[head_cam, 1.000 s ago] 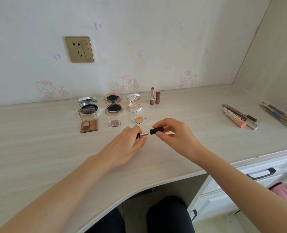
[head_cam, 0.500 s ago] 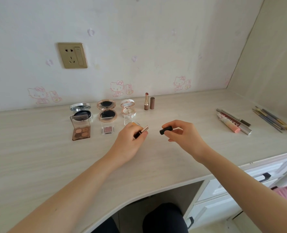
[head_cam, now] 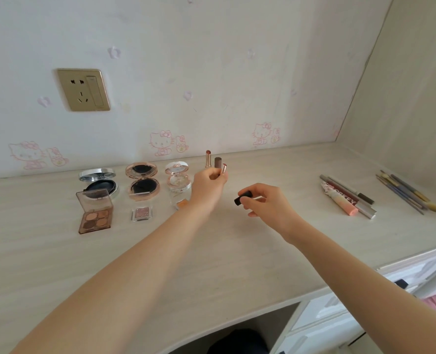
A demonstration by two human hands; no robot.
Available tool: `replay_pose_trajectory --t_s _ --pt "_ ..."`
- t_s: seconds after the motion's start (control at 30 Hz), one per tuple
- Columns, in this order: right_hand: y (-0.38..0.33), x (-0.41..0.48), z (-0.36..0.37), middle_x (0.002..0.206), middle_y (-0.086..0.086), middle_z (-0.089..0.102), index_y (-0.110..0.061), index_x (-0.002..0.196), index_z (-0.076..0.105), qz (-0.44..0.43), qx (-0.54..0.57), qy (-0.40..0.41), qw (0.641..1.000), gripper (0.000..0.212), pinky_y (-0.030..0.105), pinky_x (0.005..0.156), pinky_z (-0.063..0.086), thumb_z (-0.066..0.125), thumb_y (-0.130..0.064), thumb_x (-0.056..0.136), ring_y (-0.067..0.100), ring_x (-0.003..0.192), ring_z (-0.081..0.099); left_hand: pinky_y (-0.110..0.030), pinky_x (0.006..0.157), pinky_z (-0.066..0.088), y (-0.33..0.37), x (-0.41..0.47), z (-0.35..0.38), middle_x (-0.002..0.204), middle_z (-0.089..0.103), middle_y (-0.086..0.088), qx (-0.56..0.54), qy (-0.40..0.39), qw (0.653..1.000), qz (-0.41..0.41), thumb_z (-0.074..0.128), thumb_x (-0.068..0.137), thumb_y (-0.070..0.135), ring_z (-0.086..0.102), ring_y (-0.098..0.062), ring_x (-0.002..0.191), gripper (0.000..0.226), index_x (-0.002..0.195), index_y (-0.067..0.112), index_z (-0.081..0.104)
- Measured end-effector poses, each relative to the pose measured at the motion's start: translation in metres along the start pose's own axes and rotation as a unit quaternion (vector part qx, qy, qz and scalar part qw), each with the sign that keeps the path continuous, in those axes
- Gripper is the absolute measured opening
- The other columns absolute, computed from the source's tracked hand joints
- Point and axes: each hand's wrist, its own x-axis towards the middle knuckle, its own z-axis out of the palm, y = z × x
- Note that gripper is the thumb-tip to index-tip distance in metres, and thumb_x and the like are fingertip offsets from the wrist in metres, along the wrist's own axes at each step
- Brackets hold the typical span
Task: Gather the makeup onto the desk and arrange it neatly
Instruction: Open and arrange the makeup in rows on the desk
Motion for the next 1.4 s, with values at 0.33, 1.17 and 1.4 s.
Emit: replay_pose_trajectory --t_s 0.33,1.17,1.4 --pt "0.008 0.029 0.008 0.096 -0.002 0.067 -0.021 0.094 0.068 -0.001 -0.038 0.014 0.999 0.014 0.044 0.078 0.057 0.06 -0.014 0.086 0.021 0.086 0.067 -0.025 0.061 0.035 -0.026 0.014 0.007 0.069 0.054 0.003 0.007 0.042 0.999 -0.001 0.059 0.091 0.023 0.045 -0.013 0.064 0.016 0.084 0.01 0.066" --pt "0.016 0.07 0.021 0.086 -0.002 0.057 -0.02 0.12 0.056 -0.038 -0.13 0.032 0.99 0.034 0.016 0.061 0.041 0.062 -0.014 0.087 0.015 0.085 0.056 -0.035 0.084 0.05 -0.027 0.018 0.008 0.094 0.07 -0.005 0.07 0.084 0.994 0.009 0.061 0.087 0.012 0.065 -0.022 0.092 0.012 0.098 0.012 0.064" --pt "0.022 0.092 0.027 0.087 -0.007 0.064 -0.014 0.098 0.065 -0.064 -0.168 0.042 0.983 0.016 0.022 0.074 0.044 0.065 -0.013 0.083 0.014 0.088 0.059 -0.031 0.078 0.045 -0.037 0.036 0.018 0.096 0.068 -0.007 0.17 0.14 0.975 0.025 0.062 0.086 0.011 0.06 -0.026 0.095 0.011 0.097 0.009 0.059"
